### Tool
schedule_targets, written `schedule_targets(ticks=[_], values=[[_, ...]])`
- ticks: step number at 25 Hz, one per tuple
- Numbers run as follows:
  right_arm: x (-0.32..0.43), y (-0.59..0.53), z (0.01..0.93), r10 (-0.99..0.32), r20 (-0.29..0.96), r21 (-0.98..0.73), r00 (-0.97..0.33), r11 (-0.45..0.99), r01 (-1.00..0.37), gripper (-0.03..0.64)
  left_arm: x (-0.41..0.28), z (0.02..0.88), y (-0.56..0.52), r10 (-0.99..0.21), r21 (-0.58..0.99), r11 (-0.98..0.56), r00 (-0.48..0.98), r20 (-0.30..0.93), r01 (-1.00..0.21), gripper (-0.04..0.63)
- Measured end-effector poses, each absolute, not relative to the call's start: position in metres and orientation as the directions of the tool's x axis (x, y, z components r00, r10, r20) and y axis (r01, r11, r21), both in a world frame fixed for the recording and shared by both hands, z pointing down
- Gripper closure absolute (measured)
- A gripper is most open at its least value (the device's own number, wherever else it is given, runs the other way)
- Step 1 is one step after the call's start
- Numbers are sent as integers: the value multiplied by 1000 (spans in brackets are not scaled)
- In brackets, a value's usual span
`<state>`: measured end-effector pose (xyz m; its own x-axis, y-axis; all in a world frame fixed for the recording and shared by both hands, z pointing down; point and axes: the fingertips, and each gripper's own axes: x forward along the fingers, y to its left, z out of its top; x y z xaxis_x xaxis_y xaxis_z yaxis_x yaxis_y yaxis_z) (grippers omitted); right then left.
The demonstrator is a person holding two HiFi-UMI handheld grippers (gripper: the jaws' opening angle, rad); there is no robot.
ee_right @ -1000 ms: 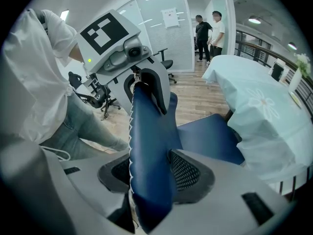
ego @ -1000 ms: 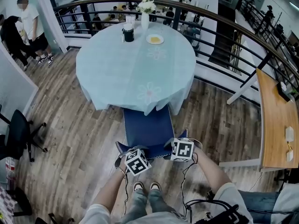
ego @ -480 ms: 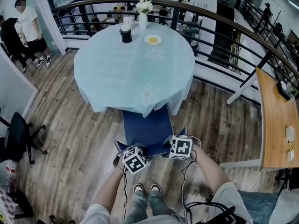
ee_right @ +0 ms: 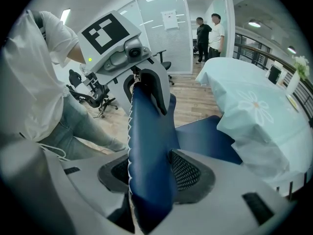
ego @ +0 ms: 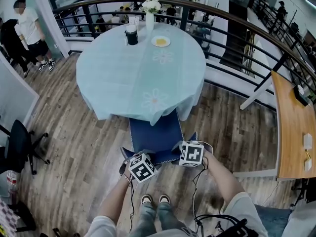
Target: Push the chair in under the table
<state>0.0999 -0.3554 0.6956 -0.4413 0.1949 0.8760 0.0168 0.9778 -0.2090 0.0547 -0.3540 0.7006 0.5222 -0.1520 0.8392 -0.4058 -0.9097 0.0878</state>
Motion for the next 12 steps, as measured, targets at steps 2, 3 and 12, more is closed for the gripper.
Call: schedule_targets(ticks=[2, 3, 12], values=[[100, -355, 695, 197, 874, -211, -443, 977, 19, 420, 55, 701, -354, -151, 90, -909, 524, 838, -406, 402], [100, -355, 695, 199, 874, -212, -444, 977, 20, 420, 55, 701, -354, -148, 93, -909, 525, 838, -405, 402], [99, -356, 697, 206, 863, -223, -462, 975, 18, 414, 56, 704, -354, -139, 100, -910, 524, 841, -402, 400]])
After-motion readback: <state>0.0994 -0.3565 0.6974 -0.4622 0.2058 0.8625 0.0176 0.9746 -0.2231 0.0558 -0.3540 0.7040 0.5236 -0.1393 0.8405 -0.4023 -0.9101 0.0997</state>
